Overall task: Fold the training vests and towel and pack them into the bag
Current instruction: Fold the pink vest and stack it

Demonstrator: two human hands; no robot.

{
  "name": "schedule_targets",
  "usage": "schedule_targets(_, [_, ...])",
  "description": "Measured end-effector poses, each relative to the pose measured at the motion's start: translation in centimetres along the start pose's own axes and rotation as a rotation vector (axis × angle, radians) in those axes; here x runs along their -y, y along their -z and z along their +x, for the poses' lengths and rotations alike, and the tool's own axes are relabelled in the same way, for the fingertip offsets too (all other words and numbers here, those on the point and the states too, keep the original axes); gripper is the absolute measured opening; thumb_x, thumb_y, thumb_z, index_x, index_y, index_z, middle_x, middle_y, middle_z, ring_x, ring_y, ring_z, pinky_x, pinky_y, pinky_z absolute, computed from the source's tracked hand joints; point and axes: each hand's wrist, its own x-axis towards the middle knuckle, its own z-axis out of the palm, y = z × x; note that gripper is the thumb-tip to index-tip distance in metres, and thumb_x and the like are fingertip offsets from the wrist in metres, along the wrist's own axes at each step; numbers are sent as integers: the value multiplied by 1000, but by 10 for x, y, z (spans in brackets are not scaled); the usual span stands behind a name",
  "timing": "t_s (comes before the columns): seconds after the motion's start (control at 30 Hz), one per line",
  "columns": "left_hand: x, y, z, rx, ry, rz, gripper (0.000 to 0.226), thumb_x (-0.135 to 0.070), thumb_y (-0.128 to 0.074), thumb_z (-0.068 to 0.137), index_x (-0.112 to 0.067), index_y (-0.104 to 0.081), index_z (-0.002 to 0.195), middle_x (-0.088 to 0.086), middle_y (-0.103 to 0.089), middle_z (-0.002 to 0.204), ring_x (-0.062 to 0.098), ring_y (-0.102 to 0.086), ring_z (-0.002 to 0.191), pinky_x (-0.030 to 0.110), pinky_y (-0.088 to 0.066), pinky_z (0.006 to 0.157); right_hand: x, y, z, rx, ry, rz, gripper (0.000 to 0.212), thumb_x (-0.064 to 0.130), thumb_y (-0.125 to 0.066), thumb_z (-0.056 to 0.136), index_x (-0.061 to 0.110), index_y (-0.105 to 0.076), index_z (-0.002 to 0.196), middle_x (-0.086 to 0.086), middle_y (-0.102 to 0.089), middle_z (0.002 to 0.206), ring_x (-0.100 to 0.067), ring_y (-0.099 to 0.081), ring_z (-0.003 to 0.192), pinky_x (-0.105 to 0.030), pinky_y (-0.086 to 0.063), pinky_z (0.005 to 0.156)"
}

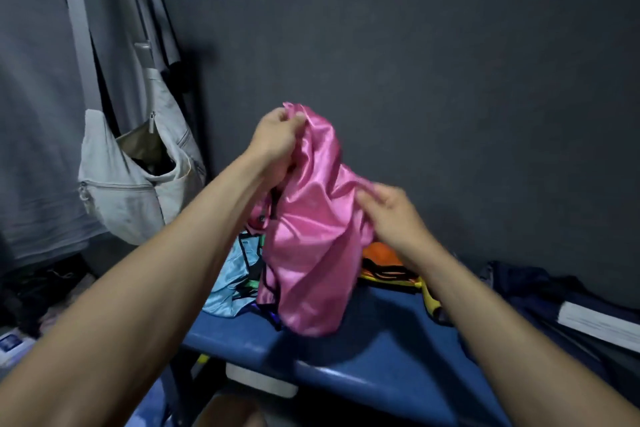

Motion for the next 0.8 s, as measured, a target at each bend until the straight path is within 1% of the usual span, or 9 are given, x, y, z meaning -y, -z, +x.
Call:
schedule_targets(0.1, [7,18,-15,328,145,456,15,-18,-61,102,-12,-64,89,-4,-59,66,11,-47,55,22,-39,51,39,21,17,-114,-99,362,25,16,-50,108,13,-67,91,2,-70,71,-9,-64,62,-25,-54,61])
schedule_targets(0.17, [14,23,-26,335,142,653,14,-31,-63,101,-18,-68,102,-3,-69,89,15,-64,78,28,-49,67,57,28,28,-98,-148,442,25,16,-47,109,10,-65,92,-2,-69,71,-13,-65,61,-29,-56,60])
schedule_targets(0.23, [17,20,-40,243,29,558,20,-43,-63,99,-23,-67,103,-4,-70,104,21,-70,101,35,-55,80,70,26,35,-83,-203,463,22,14,-45,109,12,-63,96,-2,-67,69,-11,-65,52,-27,-55,50])
schedule_targets(0.33, [8,6,-68,48,-340,443,37,-56,-68,88,-20,-59,88,-9,-64,84,17,-64,78,38,-53,74,88,21,41,-71,-228,499,17,12,-43,109,9,-59,105,-9,-70,79,-17,-70,54,-29,-57,49])
schedule_targets(0.47, [-5,-10,-94,275,-412,515,64,-46,-90,72,-24,-46,113,-5,-59,113,9,-62,92,27,-54,79,113,16,45,-15,-150,528,21,8,-41,108,-1,-60,104,-16,-76,83,-26,-76,71,-35,-63,60])
schedule_targets(0.53, [0,-11,-89,213,-490,700,77,-38,-90,69,-28,-35,123,-3,-48,124,11,-58,104,32,-56,85,123,16,45,-12,-123,522,22,11,-41,109,-3,-57,115,-18,-76,92,-26,-77,77,-34,-62,60])
schedule_targets(0.6, [-1,-10,-82,84,-523,778,72,-23,-80,74,-29,-32,126,-4,-49,120,13,-59,100,39,-56,82,129,21,44,-31,-104,480,20,15,-41,110,2,-55,116,-12,-77,89,-22,-78,75,-28,-58,54])
schedule_targets(0.67, [-6,-6,-73,29,-481,764,55,-9,-70,80,-26,-42,123,-5,-62,107,16,-65,89,35,-54,78,131,32,42,-67,-98,425,18,18,-44,109,9,-59,105,-3,-77,79,-18,-77,70,-23,-54,50])
schedule_targets(0.8, [-22,7,-54,25,-433,650,28,-1,-63,84,-28,-70,87,-16,-70,77,2,-63,72,25,-47,69,122,57,43,-203,-116,361,17,22,-52,106,15,-63,95,1,-75,76,-14,-74,65,-23,-50,54])
